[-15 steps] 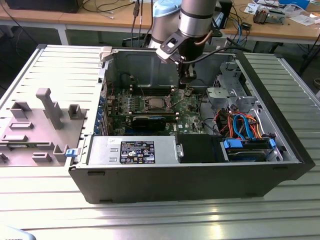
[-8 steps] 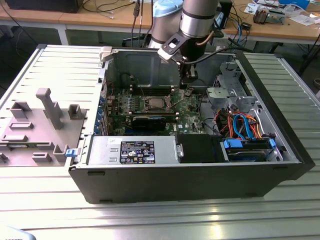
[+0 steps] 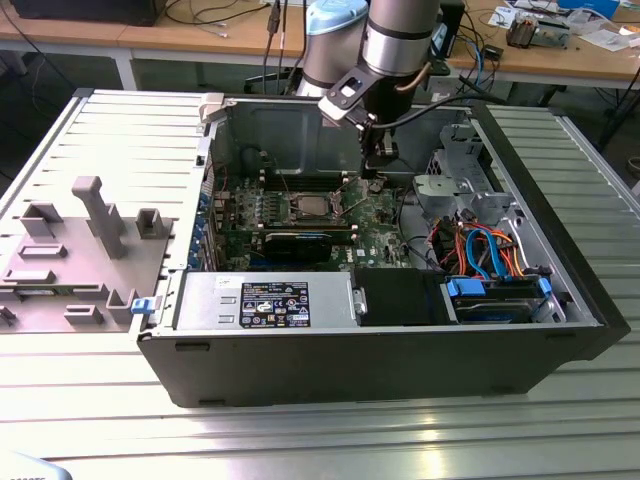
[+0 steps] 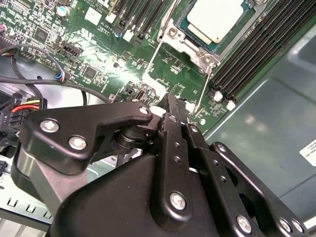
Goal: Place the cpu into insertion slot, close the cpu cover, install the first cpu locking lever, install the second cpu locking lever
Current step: 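Close the cpu cover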
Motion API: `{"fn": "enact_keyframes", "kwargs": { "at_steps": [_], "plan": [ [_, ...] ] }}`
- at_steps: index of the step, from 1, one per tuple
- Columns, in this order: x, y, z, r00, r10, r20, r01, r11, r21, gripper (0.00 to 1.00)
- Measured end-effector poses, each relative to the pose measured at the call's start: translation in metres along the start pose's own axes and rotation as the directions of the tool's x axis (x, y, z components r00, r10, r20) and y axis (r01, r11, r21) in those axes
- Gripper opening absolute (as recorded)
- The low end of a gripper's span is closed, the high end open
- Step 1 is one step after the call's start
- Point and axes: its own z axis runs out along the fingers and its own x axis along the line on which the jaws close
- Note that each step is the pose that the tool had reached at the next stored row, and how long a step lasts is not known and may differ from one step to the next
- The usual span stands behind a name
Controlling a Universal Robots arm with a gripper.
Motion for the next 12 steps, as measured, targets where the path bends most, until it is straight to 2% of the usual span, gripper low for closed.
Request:
{"fn": "enact_keyframes", "kwargs": {
  "at_steps": [5, 9, 12],
  "plan": [
    [-0.0002, 0.0017, 0.0007, 1.0, 0.0, 0.0, 0.0, 1.0, 0.0, 0.11],
    [-0.0011, 0.0117, 0.0033, 1.0, 0.0, 0.0, 0.0, 1.0, 0.0005, 0.11],
    [-0.0013, 0.013, 0.0037, 1.0, 0.0, 0.0, 0.0, 1.0, 0.0005, 0.11]
  ]
}}
